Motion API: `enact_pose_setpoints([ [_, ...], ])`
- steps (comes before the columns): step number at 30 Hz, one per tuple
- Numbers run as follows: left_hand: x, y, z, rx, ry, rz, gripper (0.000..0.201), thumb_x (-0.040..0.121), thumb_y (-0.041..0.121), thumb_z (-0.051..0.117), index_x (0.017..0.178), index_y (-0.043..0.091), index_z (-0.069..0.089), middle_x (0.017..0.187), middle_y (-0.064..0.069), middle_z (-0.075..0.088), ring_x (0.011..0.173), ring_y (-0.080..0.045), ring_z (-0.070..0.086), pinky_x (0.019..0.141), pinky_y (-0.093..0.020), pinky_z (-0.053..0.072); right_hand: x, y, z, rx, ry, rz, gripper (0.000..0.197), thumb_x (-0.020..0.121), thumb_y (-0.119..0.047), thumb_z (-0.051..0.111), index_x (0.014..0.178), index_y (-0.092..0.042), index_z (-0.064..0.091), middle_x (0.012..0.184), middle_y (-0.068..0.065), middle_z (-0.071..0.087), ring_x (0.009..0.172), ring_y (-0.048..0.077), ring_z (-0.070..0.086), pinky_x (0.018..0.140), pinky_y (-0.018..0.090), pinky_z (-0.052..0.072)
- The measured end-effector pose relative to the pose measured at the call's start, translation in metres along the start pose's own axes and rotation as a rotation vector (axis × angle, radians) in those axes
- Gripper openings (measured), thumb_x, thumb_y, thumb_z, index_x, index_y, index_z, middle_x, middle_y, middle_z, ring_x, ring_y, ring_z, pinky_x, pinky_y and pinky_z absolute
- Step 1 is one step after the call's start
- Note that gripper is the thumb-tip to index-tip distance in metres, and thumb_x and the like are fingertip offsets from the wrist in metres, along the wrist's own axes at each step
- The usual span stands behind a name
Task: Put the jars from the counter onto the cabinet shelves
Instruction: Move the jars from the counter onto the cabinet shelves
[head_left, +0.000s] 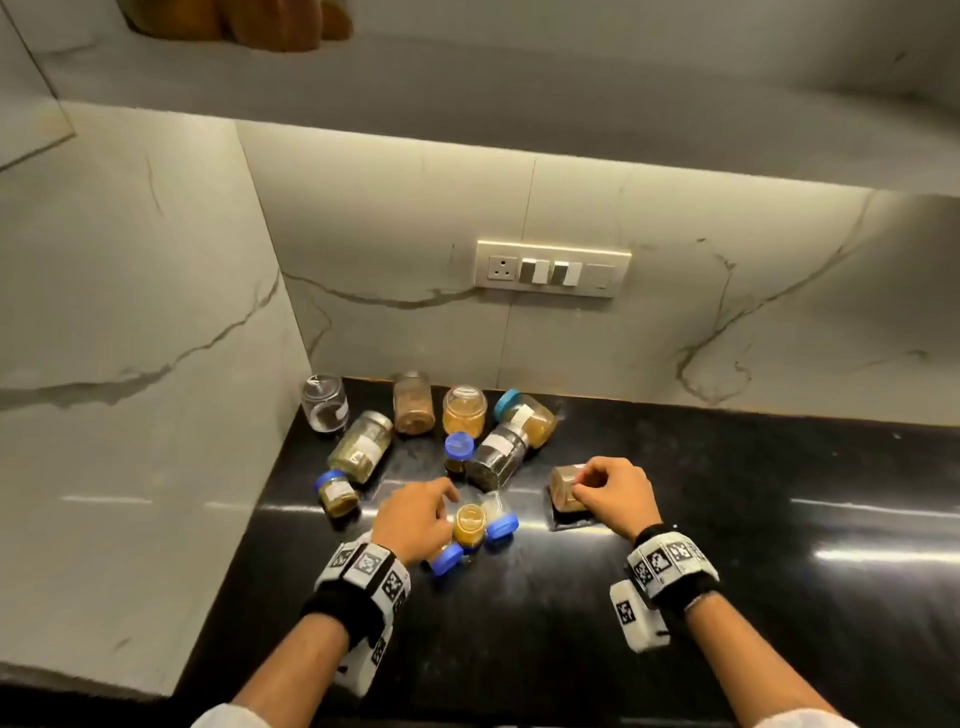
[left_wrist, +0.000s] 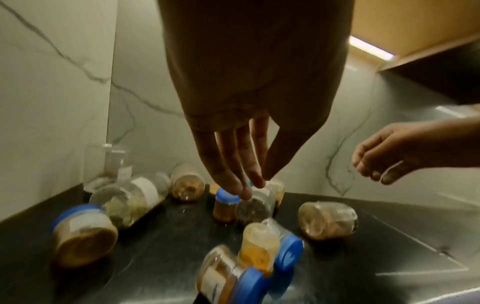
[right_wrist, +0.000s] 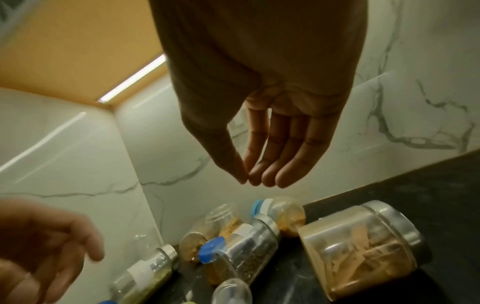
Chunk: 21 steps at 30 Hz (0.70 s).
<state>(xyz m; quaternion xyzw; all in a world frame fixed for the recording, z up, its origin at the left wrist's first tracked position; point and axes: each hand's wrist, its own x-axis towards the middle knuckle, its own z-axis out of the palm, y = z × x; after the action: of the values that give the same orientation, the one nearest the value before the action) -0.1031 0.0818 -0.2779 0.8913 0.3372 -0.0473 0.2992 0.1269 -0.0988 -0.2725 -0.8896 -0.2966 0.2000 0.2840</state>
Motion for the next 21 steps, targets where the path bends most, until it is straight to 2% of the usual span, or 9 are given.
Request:
enact_pose_setpoints([
  [2,0.017,-0.001,0.016,0.009,-0.049,-0.06,0.034,0.079,0.026,0.055,0.109,0.026,0.07,0.103,0.002,0.076,0.103,-0.023,0.069,0.086,-0.036,0.055,0.028,0.006,0.006,-0.015,-0.002,0.021,0.006,0.081,-0.025,0.077,0.076,-0.025,0.075,0.077,-0.01,0.074,0.083,0.014,0.071,0.073,0.025,0.051],
  [4,0.039,-0.002,0.028,0.044,-0.014,-0.12,0.022,0.085,0.032,0.06,0.098,0.022,0.074,0.103,-0.001,0.077,0.101,-0.024,0.069,0.082,-0.034,0.052,0.062,0.007,0.011,-0.019,0.007,0.015,0.003,0.079,-0.027,0.075,0.077,-0.025,0.075,0.076,-0.01,0.074,0.082,0.015,0.072,0.076,0.031,0.057],
  [7,0.069,0.003,0.04,0.07,0.04,-0.175,0.029,0.092,0.047,0.061,0.084,0.02,0.071,0.095,-0.001,0.075,0.095,-0.023,0.068,0.073,-0.032,0.044,0.119,-0.001,0.017,-0.05,0.008,0.01,0.005,0.077,-0.029,0.072,0.077,-0.024,0.072,0.077,-0.007,0.074,0.081,0.018,0.071,0.079,0.035,0.061],
  [9,0.09,0.01,0.043,0.059,0.09,-0.184,0.025,0.092,0.044,0.063,0.08,0.022,0.066,0.096,-0.002,0.074,0.098,-0.025,0.067,0.074,-0.033,0.043,0.158,-0.01,0.022,-0.08,-0.023,0.023,0.006,0.077,-0.03,0.071,0.081,-0.025,0.072,0.086,-0.002,0.076,0.088,0.023,0.072,0.082,0.038,0.061],
  [11,0.108,0.018,0.043,0.038,0.112,-0.173,0.011,0.09,0.036,0.065,0.088,0.025,0.065,0.1,-0.001,0.074,0.101,-0.026,0.068,0.076,-0.033,0.044,0.194,-0.019,0.028,-0.129,-0.054,0.005,0.014,0.079,-0.031,0.072,0.093,-0.028,0.073,0.101,0.003,0.077,0.099,0.027,0.072,0.089,0.04,0.06],
  [12,0.116,0.022,0.044,0.023,0.113,-0.163,0.009,0.087,0.031,0.066,0.095,0.026,0.065,0.102,0.0,0.074,0.102,-0.026,0.068,0.077,-0.033,0.046,0.208,-0.024,0.032,-0.172,-0.072,-0.029,0.024,0.081,-0.033,0.073,0.105,-0.029,0.072,0.109,0.004,0.077,0.105,0.029,0.071,0.092,0.04,0.059],
  [15,0.141,0.034,0.048,-0.002,0.126,-0.136,0.03,0.083,0.028,0.066,0.112,0.024,0.064,0.11,-0.002,0.072,0.105,-0.028,0.068,0.084,-0.037,0.052,0.244,-0.04,0.045,-0.329,-0.141,-0.15,0.061,0.084,-0.041,0.076,0.14,-0.022,0.059,0.132,0.009,0.071,0.12,0.033,0.067,0.1,0.043,0.056],
  [18,0.166,0.043,0.053,0.043,0.154,-0.094,0.042,0.085,0.031,0.066,0.125,0.02,0.061,0.126,-0.003,0.064,0.116,-0.028,0.062,0.092,-0.039,0.049,0.263,-0.044,0.065,-0.421,-0.23,-0.165,0.078,0.079,-0.049,0.081,0.143,-0.015,0.051,0.133,0.015,0.068,0.119,0.038,0.066,0.098,0.046,0.055],
  [21,0.19,0.048,0.061,0.106,0.132,-0.088,0.048,0.086,0.035,0.068,0.13,0.017,0.058,0.133,-0.005,0.057,0.121,-0.027,0.058,0.096,-0.038,0.046,0.269,-0.028,0.084,-0.388,-0.307,-0.079,0.086,0.073,-0.059,0.082,0.14,-0.016,0.052,0.135,0.015,0.066,0.12,0.037,0.065,0.1,0.047,0.055],
])
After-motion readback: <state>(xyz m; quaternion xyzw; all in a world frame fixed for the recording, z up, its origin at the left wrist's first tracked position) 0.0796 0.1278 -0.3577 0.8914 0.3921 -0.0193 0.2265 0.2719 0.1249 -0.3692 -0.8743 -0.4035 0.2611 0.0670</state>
